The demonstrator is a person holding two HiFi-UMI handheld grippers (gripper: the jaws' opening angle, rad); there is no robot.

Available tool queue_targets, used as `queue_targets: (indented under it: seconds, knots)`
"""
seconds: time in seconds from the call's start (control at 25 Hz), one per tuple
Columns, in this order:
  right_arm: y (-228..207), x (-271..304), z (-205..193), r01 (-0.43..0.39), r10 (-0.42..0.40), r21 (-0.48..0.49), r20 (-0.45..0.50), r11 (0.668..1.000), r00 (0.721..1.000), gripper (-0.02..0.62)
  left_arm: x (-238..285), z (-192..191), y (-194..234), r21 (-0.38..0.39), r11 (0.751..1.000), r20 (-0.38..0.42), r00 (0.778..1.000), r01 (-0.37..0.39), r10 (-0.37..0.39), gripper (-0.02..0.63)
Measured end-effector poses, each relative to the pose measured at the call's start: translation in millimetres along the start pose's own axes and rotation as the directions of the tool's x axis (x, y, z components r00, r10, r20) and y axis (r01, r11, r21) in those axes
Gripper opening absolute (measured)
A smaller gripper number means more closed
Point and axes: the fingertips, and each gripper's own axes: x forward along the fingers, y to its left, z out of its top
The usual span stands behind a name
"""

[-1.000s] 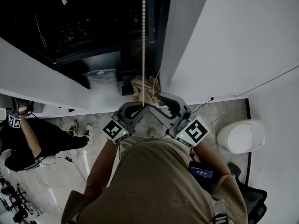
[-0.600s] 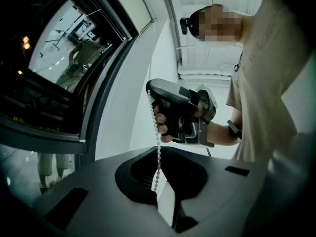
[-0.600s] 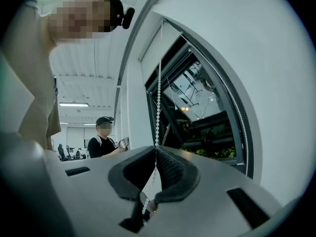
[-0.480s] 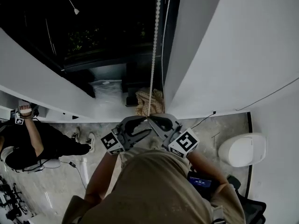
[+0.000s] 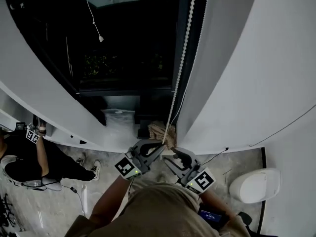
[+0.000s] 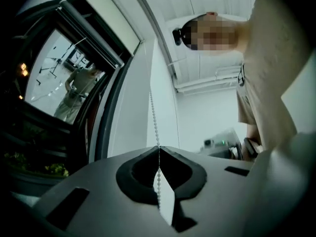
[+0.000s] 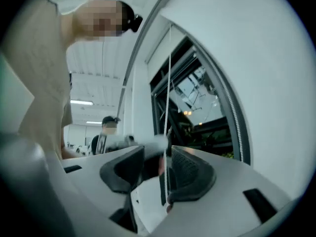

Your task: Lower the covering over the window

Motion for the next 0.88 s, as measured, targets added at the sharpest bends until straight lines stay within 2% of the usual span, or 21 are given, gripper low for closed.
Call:
queue_targets:
  seconds: [0.08,0.2,0.24,0.28,0.36,0.44,0.48,0.52,0.56,0.64,0.72,0.76,0.8,0.88]
  knots:
    - [-8,3,26,0.035,-0.035,-0.006,0.057,0.999,0.998,0.156,-2,-41,-9,-0.035,0.999,-0.08,0.997,0.022,-0.025,0.02]
    - [-12,17,29,0.066,-0.065,-0.06,0.019,0.996,0.998,0.154,-4,-83,-35,-0.087,0.994,-0.125,0.989,0.073,-0.083,0.02]
    - [-15,18,28,0.091,-0.09,-0.064,0.014,0.994,0.996,0.128,-5,-88,-41,-0.097,0.992,-0.124,0.988,0.079,-0.091,0.02]
    - [-18,18,28,0.114,-0.114,-0.058,0.014,0.992,0.993,0.018,-7,-91,-45,-0.101,0.992,-0.125,0.988,0.081,-0.093,0.02]
    - [-19,12,27,0.138,-0.137,-0.037,0.019,0.99,0.99,0.014,-17,-97,-46,-0.088,0.992,-0.138,0.985,0.09,-0.102,0.02]
    - [-18,11,25,0.149,-0.148,-0.046,0.023,0.988,0.989,0.011,-29,-77,-42,-0.113,0.986,-0.086,0.988,0.119,-0.129,0.02]
    - [-17,11,17,0.148,-0.148,-0.051,0.006,0.988,0.989,0.011,-33,-55,-37,-0.137,0.982,-0.023,0.991,0.13,-0.134,0.075]
    - [-15,10,2,0.14,-0.142,-0.049,-0.034,0.989,0.989,0.011,-37,-30,-30,-0.141,0.981,0.043,0.991,0.133,-0.128,0.183]
    - [-13,9,-19,0.125,-0.128,-0.038,-0.093,0.991,0.987,0.011,-37,-5,-24,-0.116,0.985,0.092,0.989,0.13,-0.12,0.195]
    - [-4,7,-48,0.092,-0.092,-0.011,-0.177,0.996,0.98,0.011,-23,36,-19,-0.028,0.991,0.116,0.986,0.127,-0.123,0.195]
    - [3,10,-50,0.073,-0.074,-0.013,-0.181,0.997,0.981,0.011,1,55,-20,0.036,0.992,0.047,0.992,0.117,-0.119,0.195]
    - [5,11,-48,0.066,-0.07,-0.027,-0.18,0.997,0.981,0.011,10,57,-21,0.054,0.993,0.022,0.994,0.107,-0.108,0.174]
    - [8,12,-47,0.059,-0.066,-0.042,-0.181,0.997,0.981,0.011,16,57,-22,0.053,0.994,0.02,0.995,0.097,-0.098,0.038]
    - [10,8,-44,0.051,-0.058,-0.051,-0.154,0.997,0.986,0.012,16,53,-21,0.009,0.998,0.063,0.996,0.069,-0.069,0.028]
